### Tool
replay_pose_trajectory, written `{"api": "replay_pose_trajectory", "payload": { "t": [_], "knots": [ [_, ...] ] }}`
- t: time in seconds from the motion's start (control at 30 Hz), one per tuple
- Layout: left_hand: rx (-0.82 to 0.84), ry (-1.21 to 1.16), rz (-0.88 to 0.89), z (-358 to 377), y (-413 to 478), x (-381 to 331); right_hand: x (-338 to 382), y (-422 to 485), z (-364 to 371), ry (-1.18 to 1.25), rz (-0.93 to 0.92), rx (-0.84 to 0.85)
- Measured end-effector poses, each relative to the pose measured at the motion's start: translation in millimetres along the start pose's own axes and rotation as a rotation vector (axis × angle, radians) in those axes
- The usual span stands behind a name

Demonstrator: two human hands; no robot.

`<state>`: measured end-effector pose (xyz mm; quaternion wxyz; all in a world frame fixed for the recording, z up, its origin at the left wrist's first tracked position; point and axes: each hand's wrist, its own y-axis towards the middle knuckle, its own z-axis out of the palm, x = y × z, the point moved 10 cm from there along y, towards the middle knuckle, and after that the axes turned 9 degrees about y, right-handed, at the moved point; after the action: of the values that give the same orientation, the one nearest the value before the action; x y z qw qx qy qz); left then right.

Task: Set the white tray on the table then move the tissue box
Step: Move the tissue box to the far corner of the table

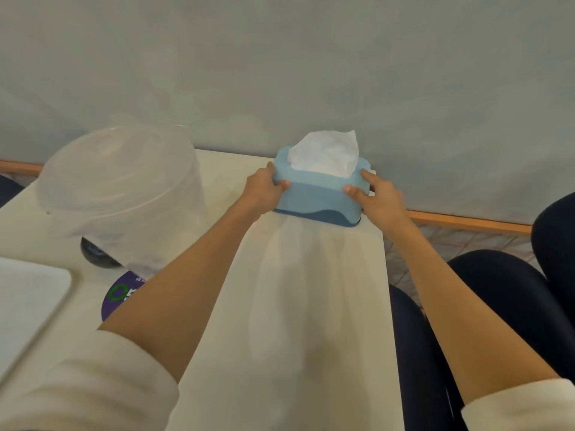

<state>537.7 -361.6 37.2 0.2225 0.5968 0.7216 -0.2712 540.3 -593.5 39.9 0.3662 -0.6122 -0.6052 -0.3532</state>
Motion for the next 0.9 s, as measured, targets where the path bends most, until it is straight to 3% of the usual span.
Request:
{"api": "replay_pose_trajectory", "payload": {
  "t": [0.6, 0.9],
  "knots": [
    [-0.019, 0.037, 0.046, 5, 42, -13, -8, 56, 3, 0.116, 0.079, 0.032],
    [-0.03, 0.134, 0.074, -4, 17, -25, 9, 37, 2, 0.013, -0.022, -0.013]
  ]
}}
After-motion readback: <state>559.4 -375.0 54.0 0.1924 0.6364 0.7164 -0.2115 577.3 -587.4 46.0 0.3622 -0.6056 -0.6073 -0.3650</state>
